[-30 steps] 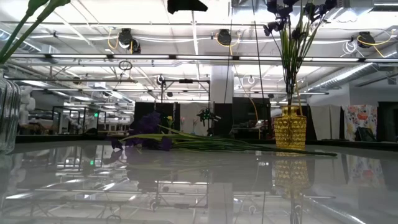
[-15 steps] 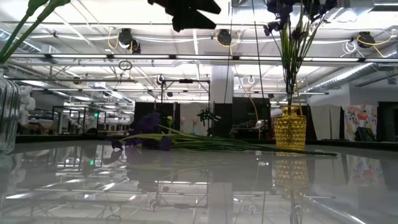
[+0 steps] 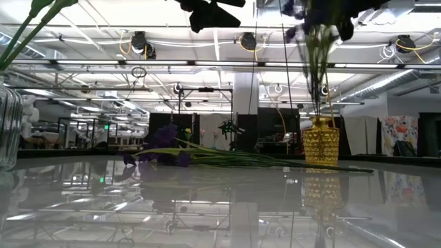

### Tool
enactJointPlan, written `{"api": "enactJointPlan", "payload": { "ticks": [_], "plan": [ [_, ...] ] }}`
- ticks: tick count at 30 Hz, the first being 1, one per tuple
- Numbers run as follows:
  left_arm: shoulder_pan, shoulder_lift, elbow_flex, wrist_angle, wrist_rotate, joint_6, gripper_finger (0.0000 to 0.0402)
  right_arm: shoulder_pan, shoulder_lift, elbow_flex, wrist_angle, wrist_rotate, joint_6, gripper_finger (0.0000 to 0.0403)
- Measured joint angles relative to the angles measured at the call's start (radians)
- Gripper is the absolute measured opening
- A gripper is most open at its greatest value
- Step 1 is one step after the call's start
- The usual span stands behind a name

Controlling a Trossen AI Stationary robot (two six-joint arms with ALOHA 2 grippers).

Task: Sort flowers into vase by color
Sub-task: Put the top purple flowers into the yellow vase

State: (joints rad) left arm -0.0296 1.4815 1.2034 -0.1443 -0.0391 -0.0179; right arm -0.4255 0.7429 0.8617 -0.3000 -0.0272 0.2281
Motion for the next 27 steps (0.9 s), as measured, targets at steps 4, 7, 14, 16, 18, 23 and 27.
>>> {"api": "enactJointPlan", "payload": {
  "ticks": [4,7,14,16,18,23,27],
  "plan": [
    [-0.003,0.000,0.000,-0.003,0.000,0.005,0.0285,0.000,0.001,0.037,-0.002,0.000,-0.032,0.0004],
    [-0.003,0.000,0.000,-0.003,-0.001,0.006,0.0285,0.000,-0.001,0.057,-0.005,0.000,-0.055,0.0004],
    [-0.003,0.000,0.000,-0.021,-0.003,0.007,0.0285,0.000,-0.008,0.059,-0.063,-0.005,-0.055,0.0004],
    [-0.003,0.000,0.000,-0.036,-0.004,0.007,0.0285,0.000,-0.025,0.059,-0.044,-0.025,-0.037,0.0004],
    [-0.003,0.000,0.000,-0.042,-0.004,0.007,0.0285,0.000,-0.045,0.059,0.008,-0.037,-0.027,0.0004],
    [-0.003,0.000,0.000,-0.048,-0.004,0.008,0.0285,0.000,-0.084,0.063,0.044,-0.036,-0.032,0.0003],
    [-0.003,0.003,0.000,-0.045,-0.004,0.024,0.0285,0.000,-0.085,0.072,0.024,0.008,-0.076,0.0003]
  ]
}}
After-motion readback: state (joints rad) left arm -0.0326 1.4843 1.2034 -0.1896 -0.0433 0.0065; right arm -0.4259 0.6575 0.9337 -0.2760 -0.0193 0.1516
